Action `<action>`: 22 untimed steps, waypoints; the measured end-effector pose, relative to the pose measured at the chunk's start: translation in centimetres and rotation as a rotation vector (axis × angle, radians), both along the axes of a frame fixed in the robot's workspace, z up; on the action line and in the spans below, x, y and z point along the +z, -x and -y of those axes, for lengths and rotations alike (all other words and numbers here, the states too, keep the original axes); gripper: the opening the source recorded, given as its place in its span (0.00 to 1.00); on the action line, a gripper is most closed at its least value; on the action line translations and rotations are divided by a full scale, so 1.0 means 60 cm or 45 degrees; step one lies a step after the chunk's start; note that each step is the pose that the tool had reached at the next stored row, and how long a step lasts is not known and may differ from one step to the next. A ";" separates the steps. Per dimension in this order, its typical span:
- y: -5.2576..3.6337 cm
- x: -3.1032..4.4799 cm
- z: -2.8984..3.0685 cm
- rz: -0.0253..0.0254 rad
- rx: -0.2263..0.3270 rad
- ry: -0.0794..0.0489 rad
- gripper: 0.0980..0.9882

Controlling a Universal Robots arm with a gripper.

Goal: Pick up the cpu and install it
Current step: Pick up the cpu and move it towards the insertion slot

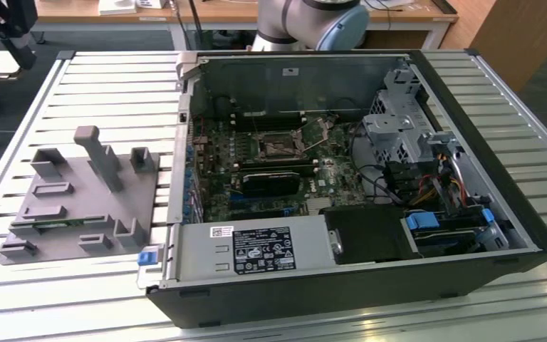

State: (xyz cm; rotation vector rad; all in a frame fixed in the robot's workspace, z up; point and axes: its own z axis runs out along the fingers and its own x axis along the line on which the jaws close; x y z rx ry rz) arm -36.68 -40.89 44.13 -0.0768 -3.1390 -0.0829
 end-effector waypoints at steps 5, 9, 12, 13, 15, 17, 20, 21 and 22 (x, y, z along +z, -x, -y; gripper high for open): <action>-0.026 -0.001 0.0000 -0.0001 0.000 0.000 0.49; -0.043 -0.001 0.0000 -0.0003 0.000 0.000 0.49; -0.055 -0.002 0.0000 0.0000 0.000 0.000 0.49; -0.058 -0.002 0.0000 -0.0001 0.000 0.000 0.49; -0.065 -0.003 0.0000 -0.0001 0.000 0.000 0.49; -0.071 -0.004 0.0000 -0.0002 0.000 0.000 0.49; -0.079 -0.004 0.0000 -0.0002 0.000 0.000 0.49; -0.081 -0.004 0.0000 -0.0001 0.000 0.000 0.49; -0.084 -0.005 0.0000 -0.0001 0.000 0.000 0.49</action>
